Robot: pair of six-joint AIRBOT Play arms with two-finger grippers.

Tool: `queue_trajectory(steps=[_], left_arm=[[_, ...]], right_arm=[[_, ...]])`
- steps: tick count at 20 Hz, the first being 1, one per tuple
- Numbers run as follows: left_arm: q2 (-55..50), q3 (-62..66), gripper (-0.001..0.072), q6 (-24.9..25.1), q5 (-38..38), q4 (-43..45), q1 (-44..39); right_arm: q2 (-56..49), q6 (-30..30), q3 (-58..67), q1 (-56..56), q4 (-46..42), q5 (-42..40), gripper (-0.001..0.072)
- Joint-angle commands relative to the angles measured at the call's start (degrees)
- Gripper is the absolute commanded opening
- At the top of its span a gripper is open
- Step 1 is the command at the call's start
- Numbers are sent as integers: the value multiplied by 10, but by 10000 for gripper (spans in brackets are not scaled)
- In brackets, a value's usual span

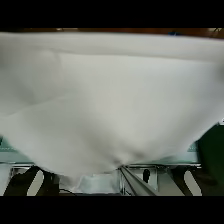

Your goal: Fold the shirts.

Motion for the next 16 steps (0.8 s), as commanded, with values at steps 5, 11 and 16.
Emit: queue_trajectory(steps=[5,11,16], left_arm=[[-255,-110,22,54,143,-108,-82],[-474,-84,23,2,307,-133,-120],[-528,-76,28,2,286,-206,-119]], right_arm=[[-243,-94,-121,1,156,-112,23],[-503,-76,-43,1,202,-245,23],[-589,-35,22,-1,240,-238,202]])
